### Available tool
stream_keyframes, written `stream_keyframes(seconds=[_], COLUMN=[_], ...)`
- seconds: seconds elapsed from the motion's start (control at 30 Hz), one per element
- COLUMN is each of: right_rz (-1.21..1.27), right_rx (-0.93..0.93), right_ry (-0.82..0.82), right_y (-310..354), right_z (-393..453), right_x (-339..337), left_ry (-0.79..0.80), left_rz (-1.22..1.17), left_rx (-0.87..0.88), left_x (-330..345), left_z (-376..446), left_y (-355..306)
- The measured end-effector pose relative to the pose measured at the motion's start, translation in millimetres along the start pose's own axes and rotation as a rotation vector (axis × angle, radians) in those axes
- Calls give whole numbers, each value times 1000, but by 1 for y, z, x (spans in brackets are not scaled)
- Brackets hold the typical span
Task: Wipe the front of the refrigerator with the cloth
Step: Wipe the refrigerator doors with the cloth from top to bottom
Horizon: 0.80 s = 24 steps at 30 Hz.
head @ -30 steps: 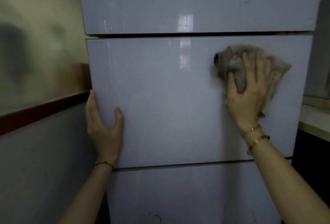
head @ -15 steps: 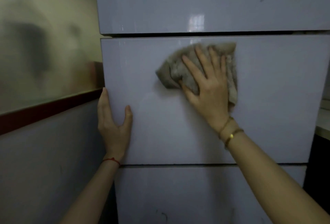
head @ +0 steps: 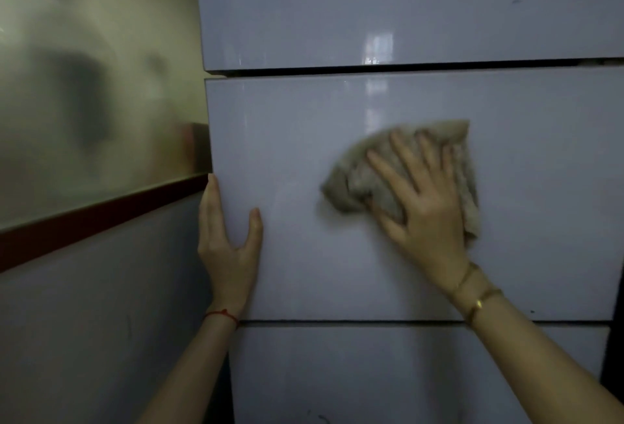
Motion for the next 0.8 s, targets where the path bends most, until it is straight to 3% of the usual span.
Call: stream_keyframes(seconds=[0.1,0.23,0.37,0.6,0.7,0.8], right_rz=[36,101,49,58,72,51], right_rx=[104,-160,-293,43,26,-61], right_ry=[-73,61,160,-20,-28,62], right_y=[21,69,60,51,57,54], right_z=[57,32,-23,70,42,-34], right_x=[10,28,21,18,23,24], left_ry=[16,26,33,35,30,15], left_rz=[-7,13,23,0,-8,14], left_rx=[-12,-3,18,16,16,37], left_x=[0,-3,-2,-1,-1,-1], left_z=[-1,0,1,0,-1,-1], left_y=[1,2,3,5,7,8])
Point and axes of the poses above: each hand's wrist, its own z-axis towards the middle knuckle, its own x-axis out of the palm, y = z × x, the point moved 4 cm from there along z, towards the middle knuckle, and after that the axes turned 7 degrees about x, right-handed, at the moved point
